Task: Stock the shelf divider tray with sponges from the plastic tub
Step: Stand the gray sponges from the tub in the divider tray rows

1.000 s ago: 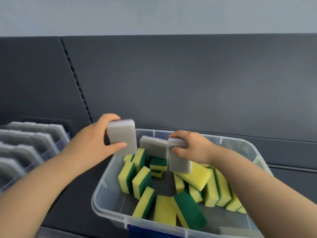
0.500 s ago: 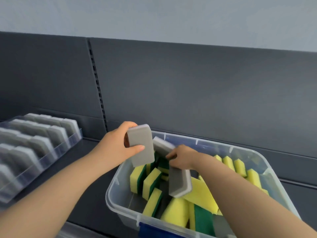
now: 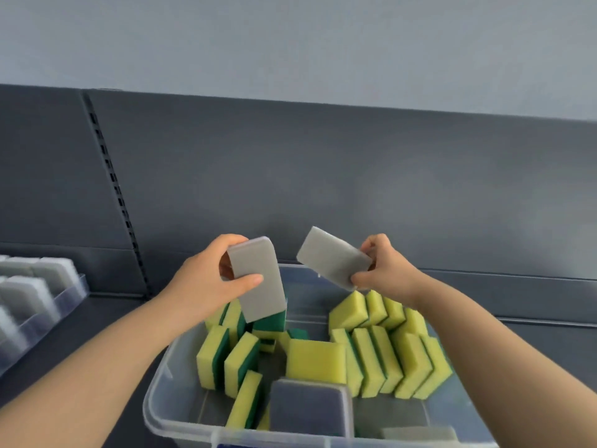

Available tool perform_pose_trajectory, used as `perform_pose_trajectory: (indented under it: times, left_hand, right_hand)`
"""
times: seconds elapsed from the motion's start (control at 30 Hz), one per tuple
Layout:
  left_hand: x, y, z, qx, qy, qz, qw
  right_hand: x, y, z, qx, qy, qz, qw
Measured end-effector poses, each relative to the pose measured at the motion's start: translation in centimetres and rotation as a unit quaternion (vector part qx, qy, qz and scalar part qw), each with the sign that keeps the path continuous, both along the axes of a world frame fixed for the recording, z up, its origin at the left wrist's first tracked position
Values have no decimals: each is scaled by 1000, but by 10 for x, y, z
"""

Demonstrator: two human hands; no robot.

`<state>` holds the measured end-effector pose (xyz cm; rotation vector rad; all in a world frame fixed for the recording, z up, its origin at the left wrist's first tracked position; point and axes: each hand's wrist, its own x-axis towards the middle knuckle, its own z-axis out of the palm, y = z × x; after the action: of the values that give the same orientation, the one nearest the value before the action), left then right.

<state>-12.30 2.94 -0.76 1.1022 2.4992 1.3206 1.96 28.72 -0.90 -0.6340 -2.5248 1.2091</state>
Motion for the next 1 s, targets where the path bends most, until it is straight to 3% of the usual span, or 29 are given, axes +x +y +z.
perform_pose_trajectory:
  times: [0.2, 0.33, 0.47, 0.6, 0.8, 0.9, 1.0]
  left_hand:
    - [20, 35, -1, 42, -66, -35, 996]
    - [35, 49, 2, 32, -65, -24, 997]
    - [49, 57, 8, 47, -73, -15, 996]
    - [61, 50, 22, 55, -50, -3, 997]
    - [65, -14, 46, 85, 22, 10, 996]
    - [62, -77, 55, 122, 60, 37, 990]
    - [55, -163, 59, 121, 152, 92, 977]
  right_hand:
    - [45, 12, 1, -136, 66, 54, 987]
    - [63, 21, -2, -206, 82, 65, 973]
    - [66, 30, -12, -60, 83, 46, 994]
    - [62, 21, -1, 42, 107, 42, 992]
    - [46, -45, 37, 35, 198, 92, 975]
    - [28, -96, 52, 40, 220, 122, 967]
    - [5, -161, 59, 26, 247, 141, 958]
